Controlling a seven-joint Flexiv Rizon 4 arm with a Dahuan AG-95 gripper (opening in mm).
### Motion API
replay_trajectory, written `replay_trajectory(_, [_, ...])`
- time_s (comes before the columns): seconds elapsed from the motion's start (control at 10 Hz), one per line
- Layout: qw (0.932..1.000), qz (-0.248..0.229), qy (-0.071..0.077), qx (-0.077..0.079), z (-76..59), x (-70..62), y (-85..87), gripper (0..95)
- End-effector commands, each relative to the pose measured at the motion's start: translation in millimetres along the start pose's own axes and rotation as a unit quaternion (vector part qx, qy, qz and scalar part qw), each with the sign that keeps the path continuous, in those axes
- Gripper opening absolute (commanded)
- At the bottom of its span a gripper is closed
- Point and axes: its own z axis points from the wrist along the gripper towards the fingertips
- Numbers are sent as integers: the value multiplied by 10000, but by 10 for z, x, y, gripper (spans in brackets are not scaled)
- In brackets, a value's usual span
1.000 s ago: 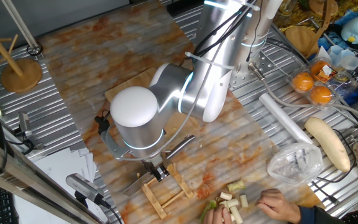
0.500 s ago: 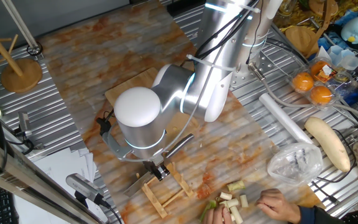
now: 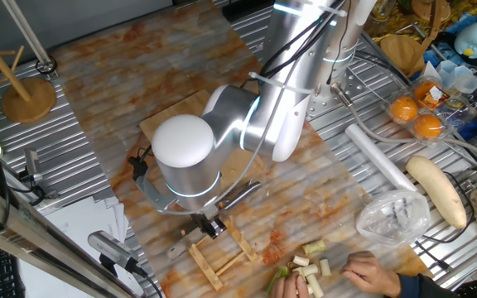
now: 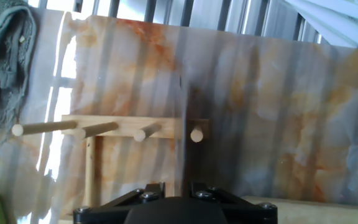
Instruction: Chop the scallions
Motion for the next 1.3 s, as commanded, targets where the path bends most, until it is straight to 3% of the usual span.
replay_trajectory(0.1, [9999, -41, 62, -83, -281, 84, -17, 190])
replay_trajectory(0.2, [9999, -42, 93, -93, -513, 161, -43, 380])
replay_trajectory(0.3, [9998, 35, 167, -52, -801, 280, -93, 380])
replay_trajectory(0.4, [9997, 184, 173, -14, -953, 388, -169, 0])
replay_trajectory(0.5, [9995, 268, 176, -14, -1008, 439, -222, 0])
replay_trajectory(0.7, [9988, 412, 266, -18, -1152, 664, -466, 0])
replay_trajectory(1.0, [9993, 285, 222, -25, -1173, 889, -632, 0])
replay_trajectory(1.3, [9997, 121, 186, -43, -1200, 962, -675, 0])
